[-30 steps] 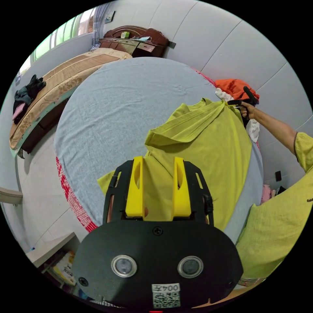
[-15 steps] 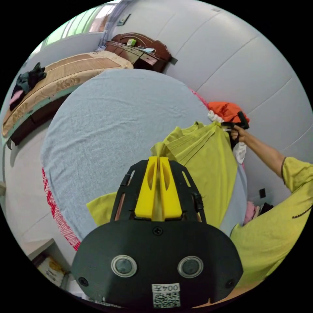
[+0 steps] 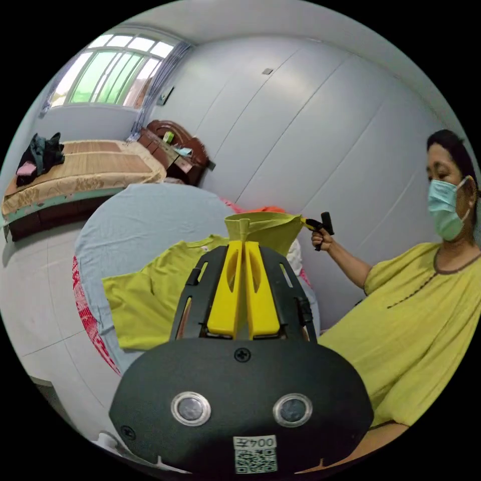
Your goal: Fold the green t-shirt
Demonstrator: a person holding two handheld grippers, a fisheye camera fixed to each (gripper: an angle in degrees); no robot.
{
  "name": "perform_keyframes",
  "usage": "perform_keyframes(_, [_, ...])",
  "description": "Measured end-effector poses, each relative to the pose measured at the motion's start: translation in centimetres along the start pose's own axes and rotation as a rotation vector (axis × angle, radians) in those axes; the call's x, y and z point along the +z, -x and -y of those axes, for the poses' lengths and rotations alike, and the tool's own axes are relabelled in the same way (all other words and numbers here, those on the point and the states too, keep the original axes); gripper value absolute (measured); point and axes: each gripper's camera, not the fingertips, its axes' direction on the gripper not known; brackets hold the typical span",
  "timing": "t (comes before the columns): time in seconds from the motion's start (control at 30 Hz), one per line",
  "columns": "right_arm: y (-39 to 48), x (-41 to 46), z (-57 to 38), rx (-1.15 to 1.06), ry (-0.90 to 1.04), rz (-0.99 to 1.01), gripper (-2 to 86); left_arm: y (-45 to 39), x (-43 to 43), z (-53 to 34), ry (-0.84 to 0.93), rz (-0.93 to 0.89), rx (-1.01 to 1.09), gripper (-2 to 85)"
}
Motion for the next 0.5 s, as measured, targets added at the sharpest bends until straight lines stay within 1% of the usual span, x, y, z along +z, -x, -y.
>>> perform_keyframes(0.1, [4.0, -6.4, -4.5, 0.010, -0.077, 0.085, -0.6, -6.1, -4.5, -4.7, -0.074, -0.002, 0.019, 0.4])
perform_keyframes(0.23, [8.5, -12.8, -10.9, 0.036, -0.117, 0.090, -0.6, -13.3, -8.6, -11.7, -0.108, -0.025, 0.038, 0.4])
perform_keyframes(0.3, [10.9, -15.7, -15.4, 0.076, -0.104, 0.043, -0.6, -15.3, -9.4, -14.9, -0.101, -0.044, 0.027, 0.4])
perform_keyframes(0.43, [12.1, -17.5, -22.2, 0.181, -0.075, -0.010, -0.6, -17.6, -9.5, -22.4, -0.028, -0.042, -0.036, 0.4])
perform_keyframes(0.5, [12.1, -17.7, -26.2, 0.249, -0.073, -0.080, -0.6, -18.0, -9.0, -25.5, 0.014, -0.034, -0.070, 0.4])
